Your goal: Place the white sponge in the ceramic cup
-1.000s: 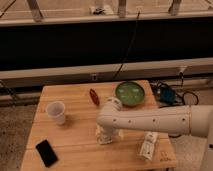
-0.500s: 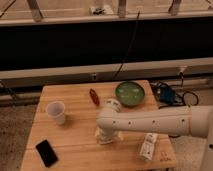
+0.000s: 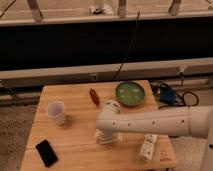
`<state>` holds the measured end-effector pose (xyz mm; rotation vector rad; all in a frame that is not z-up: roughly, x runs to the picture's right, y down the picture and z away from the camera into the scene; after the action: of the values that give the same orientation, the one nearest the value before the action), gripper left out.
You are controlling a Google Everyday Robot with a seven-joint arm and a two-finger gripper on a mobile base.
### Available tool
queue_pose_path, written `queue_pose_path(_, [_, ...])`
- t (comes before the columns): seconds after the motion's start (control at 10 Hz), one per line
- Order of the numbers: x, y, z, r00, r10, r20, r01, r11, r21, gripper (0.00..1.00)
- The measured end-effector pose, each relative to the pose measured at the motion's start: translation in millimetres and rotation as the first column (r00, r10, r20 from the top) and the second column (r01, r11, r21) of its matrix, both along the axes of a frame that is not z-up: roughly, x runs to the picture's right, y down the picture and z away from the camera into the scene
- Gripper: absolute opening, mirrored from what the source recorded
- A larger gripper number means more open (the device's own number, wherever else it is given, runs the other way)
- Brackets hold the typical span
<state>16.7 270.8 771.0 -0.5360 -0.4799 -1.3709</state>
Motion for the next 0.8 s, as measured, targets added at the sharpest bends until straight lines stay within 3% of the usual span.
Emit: queue_pose_path(0.8, [-4.2,4.1,2.3,1.000,-0.003,0.016,0.003,1.0000,-0.005,0.80])
